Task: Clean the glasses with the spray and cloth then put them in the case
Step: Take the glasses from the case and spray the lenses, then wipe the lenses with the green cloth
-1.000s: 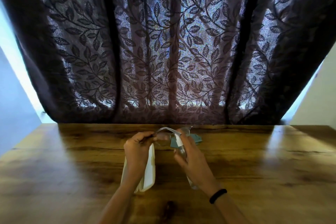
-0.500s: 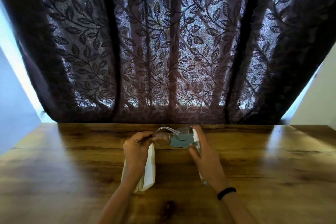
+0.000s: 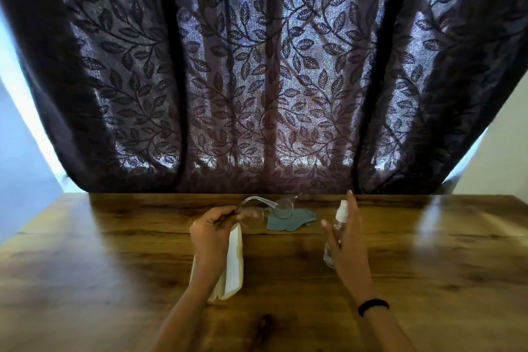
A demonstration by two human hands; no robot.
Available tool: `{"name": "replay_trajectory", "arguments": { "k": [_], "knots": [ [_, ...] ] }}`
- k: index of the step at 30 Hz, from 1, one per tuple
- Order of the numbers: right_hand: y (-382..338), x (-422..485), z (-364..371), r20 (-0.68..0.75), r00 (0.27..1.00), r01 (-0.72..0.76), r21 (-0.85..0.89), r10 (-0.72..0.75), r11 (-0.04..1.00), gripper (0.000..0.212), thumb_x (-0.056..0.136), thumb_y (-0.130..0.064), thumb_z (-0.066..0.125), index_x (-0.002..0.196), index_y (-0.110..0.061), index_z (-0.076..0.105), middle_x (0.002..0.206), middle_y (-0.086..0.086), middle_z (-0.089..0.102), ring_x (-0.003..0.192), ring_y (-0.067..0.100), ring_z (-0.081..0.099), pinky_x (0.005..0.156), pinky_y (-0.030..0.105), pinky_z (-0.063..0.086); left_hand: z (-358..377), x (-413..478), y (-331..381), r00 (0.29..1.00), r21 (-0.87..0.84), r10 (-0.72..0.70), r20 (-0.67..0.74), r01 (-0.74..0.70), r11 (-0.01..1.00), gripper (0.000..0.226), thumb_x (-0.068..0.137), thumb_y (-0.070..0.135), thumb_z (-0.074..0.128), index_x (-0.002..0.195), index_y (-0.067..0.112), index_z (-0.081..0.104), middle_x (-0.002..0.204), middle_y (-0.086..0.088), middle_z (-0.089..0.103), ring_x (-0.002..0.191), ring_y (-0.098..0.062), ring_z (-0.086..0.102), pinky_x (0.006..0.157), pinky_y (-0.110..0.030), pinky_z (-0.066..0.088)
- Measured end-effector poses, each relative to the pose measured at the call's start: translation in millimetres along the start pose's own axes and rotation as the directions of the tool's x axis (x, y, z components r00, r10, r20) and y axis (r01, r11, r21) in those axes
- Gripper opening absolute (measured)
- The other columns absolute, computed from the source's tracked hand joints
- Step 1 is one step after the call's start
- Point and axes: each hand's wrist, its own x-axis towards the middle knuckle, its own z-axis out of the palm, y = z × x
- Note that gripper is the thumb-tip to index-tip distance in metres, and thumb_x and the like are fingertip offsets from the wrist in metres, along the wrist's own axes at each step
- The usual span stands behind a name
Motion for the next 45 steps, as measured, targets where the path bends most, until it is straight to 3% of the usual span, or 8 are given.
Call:
{"name": "replay_trajectory", "arguments": {
  "k": [9,13,18,23,27,30,37,45],
  "knots": [
    [14.9,-4.1,-4.9,0.01,0.991,-0.132,0.029,0.132,0.991,0.077,0.08,-0.038,0.057,0.143,-0.031,0.013,0.131,0.013,0.044,0.085,0.004,0.059,0.053,0.013,0.05,1.4,2.9,-2.8,1.0,-0.033,-0.017,-0.011,0.016,0.999,0.025,0.071,-0.008,0.067,0.088,0.011,0.069,0.076,0.001,0.068,0.063,0.009,0.063,0.058,-0.005,0.048],
    [8.8,-6.1,-7.2,-0.007,0.986,-0.164,0.04,0.165,0.986,0.083,0.075,-0.043,0.06,0.143,-0.025,0.016,0.139,0.01,0.038,0.113,0.018,0.049,0.083,0.028,0.047,1.2,3.5,-4.8,1.0,-0.051,-0.021,-0.022,0.02,0.998,0.027,0.071,-0.009,0.067,0.086,0.013,0.068,0.074,0.005,0.068,0.063,0.009,0.063,0.058,-0.005,0.048],
    [-18.1,-0.7,-11.9,-0.256,0.962,0.063,-0.125,-0.093,0.99,0.046,0.088,-0.032,0.056,0.126,-0.011,0.04,0.123,0.017,0.044,0.11,0.011,0.04,0.09,0.02,0.038,0.8,5.8,-9.9,0.999,-0.075,-0.037,-0.032,0.034,0.997,0.025,0.071,-0.006,0.067,0.083,0.016,0.068,0.073,0.005,0.068,0.065,0.006,0.065,0.059,-0.006,0.049],
    [-33.3,4.3,4.4,-0.017,0.952,0.286,-0.31,-0.306,0.907,0.011,0.086,-0.004,0.056,0.096,-0.004,0.06,0.106,0.016,0.06,0.1,0.02,0.053,0.086,0.027,0.046,2.7,12.7,-16.8,0.997,-0.067,-0.045,-0.056,0.041,0.997,0.024,0.07,-0.009,0.068,0.087,0.008,0.069,0.077,0.004,0.068,0.062,0.008,0.064,0.057,-0.005,0.048],
    [-23.2,5.4,32.6,0.25,0.955,0.234,-0.318,-0.156,0.919,0.018,0.09,-0.007,0.052,0.105,-0.008,0.062,0.111,0.007,0.059,0.092,0.016,0.057,0.08,0.018,0.044,3.0,17.2,-22.9,0.996,-0.058,-0.055,-0.068,0.051,0.997,0.026,0.068,-0.008,0.07,0.088,0.008,0.069,0.083,-0.003,0.07,0.066,0.007,0.064,0.062,-0.006,0.05],
    [-8.0,13.5,52.3,0.326,0.945,0.146,-0.337,-0.03,0.93,0.024,0.095,-0.014,0.043,0.114,-0.011,0.058,0.118,0.002,0.056,0.102,0.015,0.054,0.083,0.02,0.044,1.9,19.8,-27.2,0.994,-0.047,-0.077,-0.078,0.074,0.996,0.025,0.068,-0.006,0.071,0.087,0.011,0.07,0.083,-0.003,0.071,0.07,0.004,0.065,0.064,-0.008,0.051],
    [11.5,38.7,79.2,0.351,0.928,0.107,-0.572,0.125,0.813,0.03,0.089,0.003,0.04,0.111,-0.007,0.058,0.12,0.01,0.058,0.108,0.025,0.055,0.084,0.033,0.05,-4.4,29.1,-36.0,0.993,-0.003,-0.077,-0.091,0.077,0.997,0.021,0.07,-0.007,0.07,0.086,0.006,0.071,0.083,-0.004,0.071,0.071,0.006,0.065,0.066,-0.006,0.05],
    [16.4,47.8,82.3,0.323,0.916,0.022,-0.629,0.236,0.777,0.021,0.092,-0.009,0.042,0.103,-0.01,0.06,0.11,0.01,0.065,0.099,0.025,0.06,0.073,0.033,0.048,-7.9,32.3,-39.5,0.991,-0.015,-0.095,-0.097,0.094,0.995,0.022,0.071,-0.008,0.068,0.086,0.008,0.071,0.081,-0.001,0.07,0.071,0.008,0.064,0.066,-0.005,0.049]
  ]
}}
